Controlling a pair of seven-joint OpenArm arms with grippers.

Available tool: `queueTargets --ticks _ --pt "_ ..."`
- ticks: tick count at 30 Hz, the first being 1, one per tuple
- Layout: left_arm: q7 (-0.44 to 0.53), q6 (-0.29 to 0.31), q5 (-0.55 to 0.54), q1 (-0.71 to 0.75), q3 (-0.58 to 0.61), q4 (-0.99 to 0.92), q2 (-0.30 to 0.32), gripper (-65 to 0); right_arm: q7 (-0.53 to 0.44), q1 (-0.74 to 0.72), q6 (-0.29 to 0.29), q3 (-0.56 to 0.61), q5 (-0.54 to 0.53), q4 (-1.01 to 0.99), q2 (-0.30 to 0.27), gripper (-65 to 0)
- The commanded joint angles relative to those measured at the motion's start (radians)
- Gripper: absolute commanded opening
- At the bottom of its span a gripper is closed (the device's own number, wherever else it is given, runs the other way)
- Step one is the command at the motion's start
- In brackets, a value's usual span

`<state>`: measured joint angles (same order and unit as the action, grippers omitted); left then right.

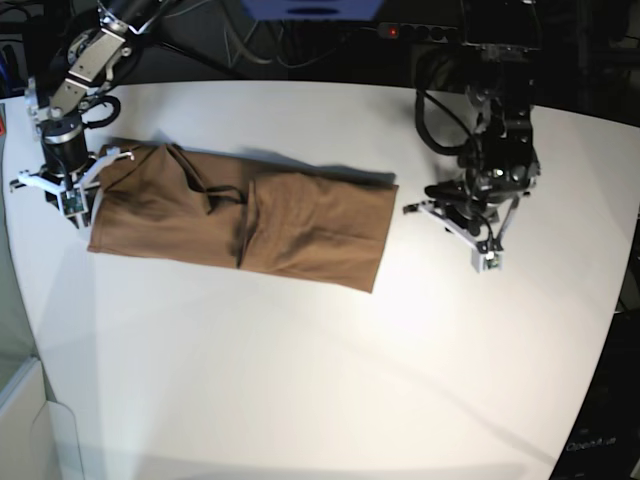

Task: Fold the T-shirt properly
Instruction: 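Raise both grippers away from the folded shirt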

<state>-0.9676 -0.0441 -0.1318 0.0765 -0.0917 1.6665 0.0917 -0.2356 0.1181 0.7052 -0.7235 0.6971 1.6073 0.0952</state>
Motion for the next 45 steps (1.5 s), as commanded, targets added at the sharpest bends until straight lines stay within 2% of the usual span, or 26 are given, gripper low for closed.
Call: queueTargets --ticks 1,4,8,10,14,16,20,27,30,39,43,45 --pt "0.011 0.014 -0.002 -0.020 -0.007 0.002 0.001 -62.8 -0.026 -0.018 -0.007 -0.018 -0.027 0.006 -0.001 -58.6" --pt "0.005 0.028 -0.002 -0.067 -0.006 -0.055 0.001 -62.8 -0.001 -0.061 -0.007 -0.071 -0.064 -0.006 0.027 -55.4" --pt "0.014 0.029 -0.004 -0.091 -0.003 -0.110 0.001 -62.8 0.135 -0.108 -0.007 -0.107 -0.106 -0.006 0.044 -40.5" --pt "0.014 0.042 -0.004 -0.093 -0.003 -0.122 0.000 -62.8 0.218 -0.113 -0.007 -0.100 -0.132 -0.005 0.044 -37.4" --pt "0.014 0.048 -0.002 -0.111 -0.003 -0.124 -0.004 -62.8 0.328 -0.108 -0.007 -0.072 -0.141 0.026 0.062 -37.6" --pt "0.014 0.048 -0.002 -0.113 -0.003 -0.130 -0.005 -62.8 0.353 -0.099 -0.007 -0.051 -0.144 0.057 0.062 -37.6" --pt "0.014 0.048 -0.002 -0.129 -0.001 -0.137 -0.008 -62.8 0.413 -0.047 -0.007 0.020 -0.258 0.117 0.062 -37.6" --pt "0.014 0.048 -0.002 -0.132 -0.001 -0.137 -0.010 -62.8 0.545 -0.048 -0.007 0.060 -0.279 0.178 0.062 -37.6" --pt "0.014 0.048 -0.002 -0.132 -0.001 -0.137 -0.010 -62.8 0.594 -0.054 -0.007 0.066 -0.325 0.178 0.062 -37.0" --pt "0.014 0.048 -0.002 -0.126 -0.001 -0.137 -0.008 -62.8 0.924 -0.103 -0.007 0.089 -0.500 0.225 0.057 -37.3" --pt "0.014 0.048 -0.002 -0.126 -0.001 -0.137 -0.005 -62.8 1.069 -0.154 -0.007 0.089 -0.509 0.262 0.051 -37.3" --pt "0.012 0.048 -0.002 -0.126 -0.001 -0.137 -0.004 -62.8 1.109 -0.173 -0.007 0.080 -0.509 0.262 0.039 -37.4"
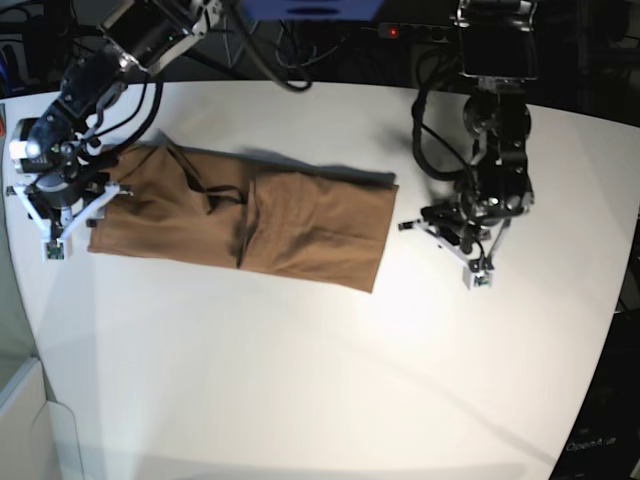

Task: Fold the T-shirt properly
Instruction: 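Raise both grippers away from the folded shirt, then grasp the strip end with the right gripper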

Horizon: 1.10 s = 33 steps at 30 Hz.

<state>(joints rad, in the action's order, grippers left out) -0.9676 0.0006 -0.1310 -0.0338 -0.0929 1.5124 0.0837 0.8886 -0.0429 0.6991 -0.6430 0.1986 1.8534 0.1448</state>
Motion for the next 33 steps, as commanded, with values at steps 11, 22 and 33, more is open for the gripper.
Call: queueTargets --ticks 11,22,33 --pt "0.012 0.003 -0.002 -0.016 0.000 0.018 0.008 -62.8 0.039 -0.050 -0.001 -0.002 -0.024 -0.134 -0.046 -37.4" --pt "0.012 0.003 -0.002 -0.016 0.000 0.018 0.008 -62.8 0.039 -0.044 -0.001 0.005 -0.075 -0.145 -0.043 -37.4" --pt "0.012 0.003 -0.002 -0.016 0.000 0.018 0.008 -62.8 0.033 -0.042 -0.001 0.001 -0.075 -0.231 -0.041 -37.6"
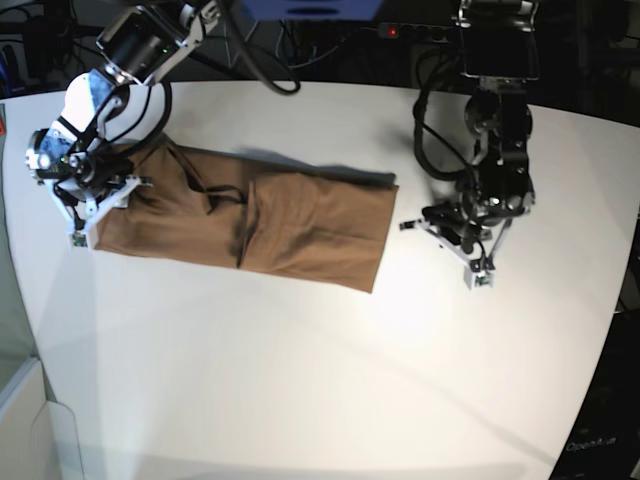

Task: Fold the T-shirt properly
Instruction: 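Grasp the strip end with the right gripper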

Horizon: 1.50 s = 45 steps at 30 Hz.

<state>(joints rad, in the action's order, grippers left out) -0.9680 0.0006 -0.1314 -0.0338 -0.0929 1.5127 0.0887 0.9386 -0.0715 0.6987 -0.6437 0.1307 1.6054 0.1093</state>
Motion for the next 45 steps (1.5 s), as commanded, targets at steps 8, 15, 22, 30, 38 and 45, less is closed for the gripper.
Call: queueTargets --ticks 8,15,22,30,38,45 --pt "0.013 0.003 -0.001 -0.015 0.000 0.018 0.003 -62.8 -0.016 -0.012 -0.001 0.002 -0.007 -0.021 -0.009 -40.8" --pt "0.013 0.003 -0.001 0.001 0.000 0.025 0.003 -62.8 -0.017 -0.012 -0.001 0.038 -0.004 -0.090 -0.039 -63.4" --pt "0.013 0.003 -0.001 0.002 0.000 0.022 0.004 -62.8 -0.013 0.017 -0.001 0.058 -0.001 0.011 -0.064 -63.5" --pt "0.014 0.003 -0.001 0.001 0.002 0.019 -0.007 -62.8 -0.011 0.101 -0.001 0.196 0.002 0.217 -0.067 -63.5" --pt "0.014 0.000 -0.001 0.005 0.052 0.018 -0.005 -62.8 -0.011 0.124 -0.001 0.284 0.073 0.230 -0.024 -61.7" --pt "0.014 0.002 -0.006 0.007 0.052 0.018 -0.007 -62.8 -0.010 0.128 -0.001 0.387 0.174 0.257 0.013 -61.5"
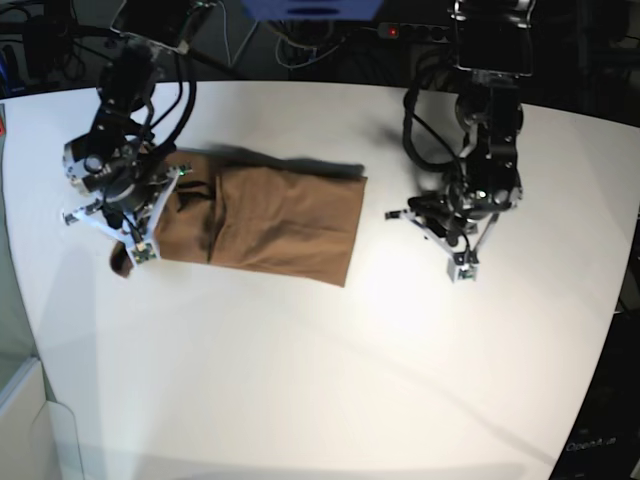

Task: Fold the T-shirt properly
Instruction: 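Grasp the strip end with the right gripper, then lift the strip end with the right gripper and fold it toward the left gripper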

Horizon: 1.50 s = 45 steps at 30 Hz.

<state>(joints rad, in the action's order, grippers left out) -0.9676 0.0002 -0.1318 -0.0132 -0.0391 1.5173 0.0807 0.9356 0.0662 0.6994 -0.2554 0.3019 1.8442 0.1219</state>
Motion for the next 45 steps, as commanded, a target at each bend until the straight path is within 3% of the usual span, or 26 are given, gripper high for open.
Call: queueTargets --ticks 1,9,14,20,33,39,45 --pt "0.014 0.002 -0.007 -0.014 -0.002 0.013 0.001 -62.8 -0.007 -0.010 -0.001 0.018 0.021 0.018 0.008 -61.5" --pt "0.016 0.002 -0.010 -0.012 -0.002 0.013 0.001 -62.8 -0.003 -0.007 -0.001 0.204 0.041 0.018 0.012 -61.5" --pt "0.016 0.002 -0.007 -0.011 0.000 0.013 0.001 -62.8 0.066 -0.018 -0.001 0.311 0.036 0.019 0.012 -61.5" --pt "0.016 0.002 -0.006 -0.011 0.000 0.013 0.001 -62.8 0.069 -0.016 -0.001 0.393 0.041 0.047 0.012 -61.5" --pt "0.017 0.002 -0.009 -0.015 0.061 0.013 -0.009 -62.8 0.273 -0.111 -0.001 0.519 0.043 0.074 0.035 -61.5" --pt "0.017 0.002 -0.002 -0.020 0.060 0.013 -0.019 -63.0 0.271 -0.099 -0.001 0.601 0.032 0.073 0.035 -61.5" --pt "0.065 0.002 -0.010 -0.014 0.061 0.013 -0.020 -63.0 0.270 -0.088 -0.001 0.674 -0.060 0.070 0.035 -61.5"
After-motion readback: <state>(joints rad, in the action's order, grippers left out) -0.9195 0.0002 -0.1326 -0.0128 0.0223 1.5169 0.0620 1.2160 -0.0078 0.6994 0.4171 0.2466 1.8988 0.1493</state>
